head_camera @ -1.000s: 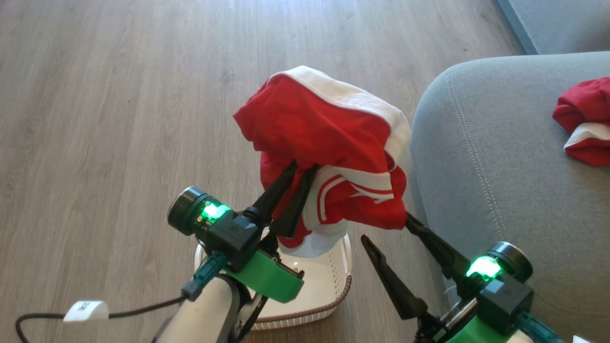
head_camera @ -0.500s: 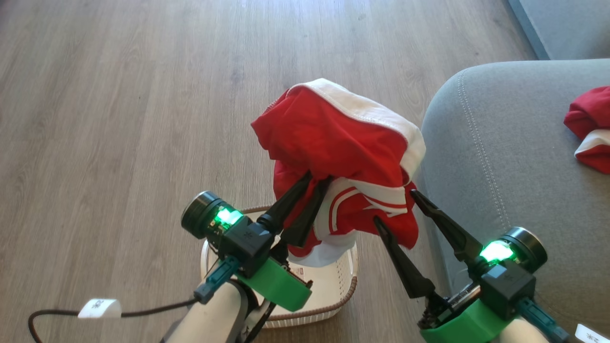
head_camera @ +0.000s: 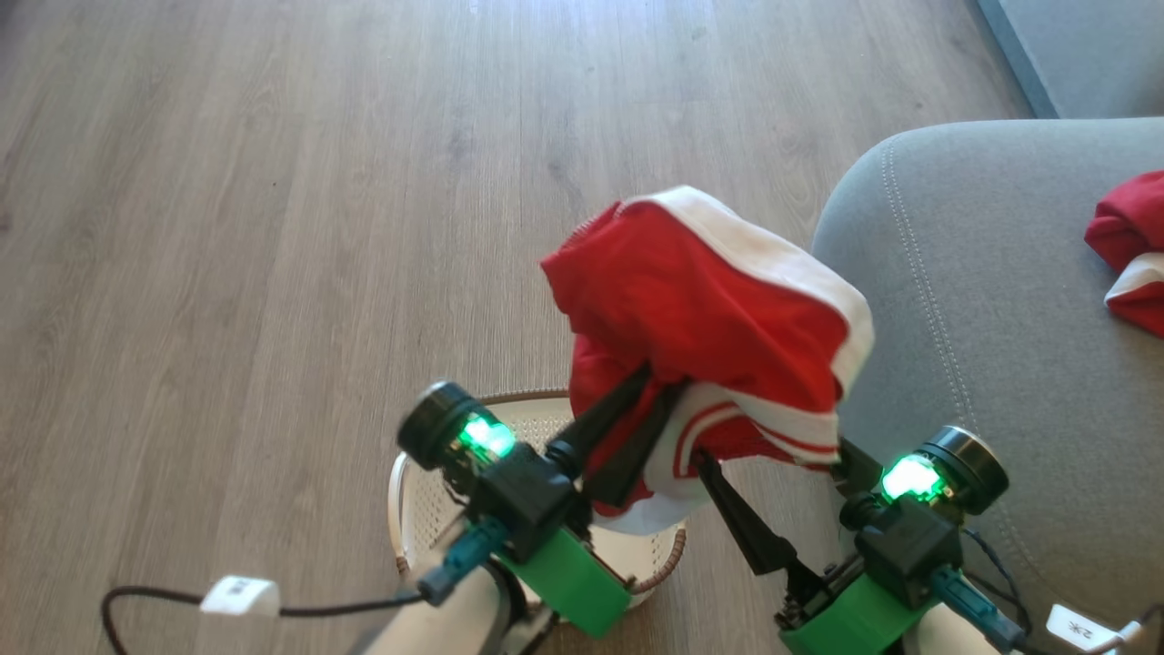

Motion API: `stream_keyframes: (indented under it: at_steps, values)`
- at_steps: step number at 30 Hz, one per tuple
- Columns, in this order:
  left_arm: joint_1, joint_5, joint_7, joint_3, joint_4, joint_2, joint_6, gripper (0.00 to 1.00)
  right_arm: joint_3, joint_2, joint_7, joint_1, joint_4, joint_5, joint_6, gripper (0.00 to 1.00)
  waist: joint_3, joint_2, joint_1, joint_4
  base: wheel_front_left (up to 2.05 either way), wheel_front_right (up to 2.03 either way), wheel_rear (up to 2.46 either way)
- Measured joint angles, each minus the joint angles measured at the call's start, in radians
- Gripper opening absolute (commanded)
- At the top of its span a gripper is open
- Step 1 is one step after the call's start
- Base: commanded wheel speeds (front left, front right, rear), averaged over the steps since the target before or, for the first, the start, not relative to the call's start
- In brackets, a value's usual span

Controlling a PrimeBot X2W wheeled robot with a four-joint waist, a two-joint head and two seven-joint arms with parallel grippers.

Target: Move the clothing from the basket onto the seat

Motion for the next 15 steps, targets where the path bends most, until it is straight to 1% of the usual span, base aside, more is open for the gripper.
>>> stream_keyframes:
  at_steps: [6,11,12,13,14,15]
  values:
    - [-0.001,0.0,0.0,-0.055,0.004,0.001,-0.016,0.0,0.011,0.005,0.0,-0.027,0.04,-0.01,0.0,1.0,0.001,0.0,0.0,0.011,0.0,0.0,0.0]
    - [-0.002,-0.001,0.0,-0.092,0.007,0.002,-0.025,0.0,0.017,0.022,0.0,-0.039,0.053,-0.018,0.0,1.0,-0.003,0.0,0.0,0.018,0.0,0.0,0.0]
    - [-0.002,-0.001,0.0,-0.096,0.009,0.002,-0.025,0.0,0.019,0.026,0.0,-0.039,0.056,-0.014,0.0,0.9,-0.003,0.0,0.0,0.019,0.0,0.0,0.0]
    - [-0.002,-0.001,0.0,-0.1,0.011,0.003,-0.025,0.0,0.016,0.035,0.0,-0.038,0.06,-0.007,0.0,0.3,-0.004,0.0,0.0,0.02,0.0,0.0,0.0]
    - [-0.002,-0.001,0.0,-0.103,0.013,0.003,-0.025,0.0,0.011,0.041,0.0,-0.038,0.06,0.003,0.0,0.0,-0.005,0.0,0.0,0.02,0.0,0.0,0.0]
    - [-0.001,-0.002,0.0,-0.102,0.014,0.003,-0.025,0.0,0.008,0.044,0.0,-0.038,0.06,0.011,0.0,0.0,-0.006,0.0,0.0,0.021,0.0,0.0,0.0]
